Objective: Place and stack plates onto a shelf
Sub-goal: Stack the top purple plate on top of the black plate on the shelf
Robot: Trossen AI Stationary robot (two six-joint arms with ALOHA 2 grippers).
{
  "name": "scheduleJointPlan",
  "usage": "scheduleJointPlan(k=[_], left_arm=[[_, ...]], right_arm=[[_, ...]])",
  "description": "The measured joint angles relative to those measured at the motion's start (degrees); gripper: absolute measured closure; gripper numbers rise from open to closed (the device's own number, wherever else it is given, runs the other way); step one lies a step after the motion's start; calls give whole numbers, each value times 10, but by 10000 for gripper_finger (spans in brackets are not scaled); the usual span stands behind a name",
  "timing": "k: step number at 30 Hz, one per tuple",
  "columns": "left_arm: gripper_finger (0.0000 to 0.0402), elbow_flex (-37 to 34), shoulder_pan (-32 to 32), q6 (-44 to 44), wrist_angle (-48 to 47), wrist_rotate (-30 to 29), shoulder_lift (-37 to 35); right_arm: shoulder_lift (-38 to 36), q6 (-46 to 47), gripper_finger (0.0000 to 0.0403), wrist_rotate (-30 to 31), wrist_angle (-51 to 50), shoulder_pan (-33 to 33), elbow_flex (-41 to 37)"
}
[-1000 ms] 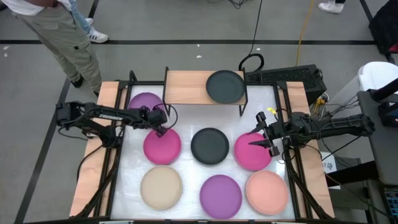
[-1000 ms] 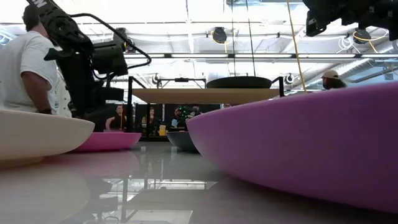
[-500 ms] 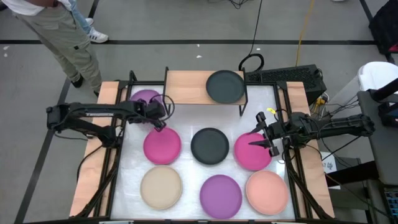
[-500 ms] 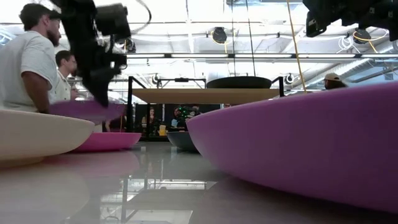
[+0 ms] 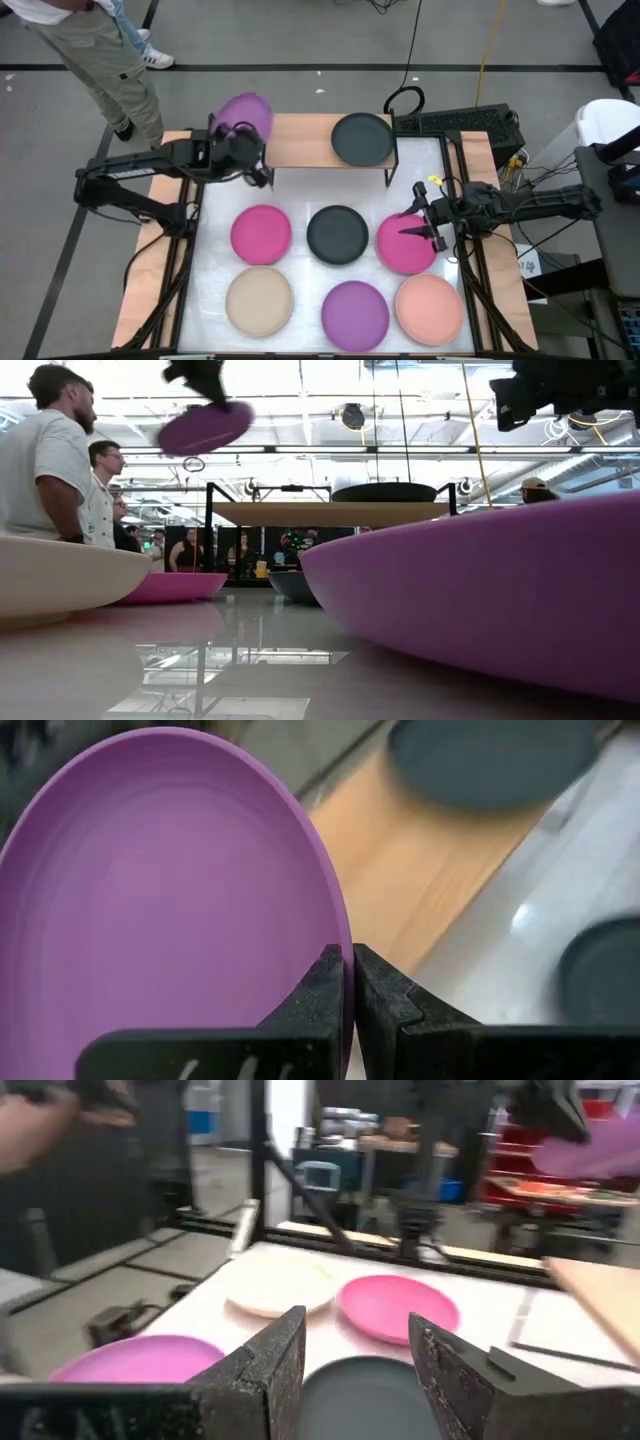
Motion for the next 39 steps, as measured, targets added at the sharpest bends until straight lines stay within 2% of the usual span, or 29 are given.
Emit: scheduleJointPlan(k=[3,6,9,16,21,27,31,35,39], left_arm=[[391,45,-10,96,74,21,52],[391,89,-12,172,139,61,118],[391,139,-10,238,185,98,192],[391,254,2,365,207,175,348],[391,318,13,412,203,180,429],[377,345,36,437,206,200,469],[362,345,44,424,192,240,469],[356,345,41,422,190,240,468],[314,345,38,404,183,237,468]], right_arm=[[-26,1,244,63,-8,0,0],[-49,1,244,100,-14,0,0],[-67,1,244,102,-25,0,0],[-118,2,244,101,-68,0,0],[-155,2,244,100,-75,0,0],[-174,4,244,100,-95,0,0],[-173,6,244,100,-97,0,0],[-173,5,244,100,-97,0,0],[-173,5,244,100,-96,0,0]])
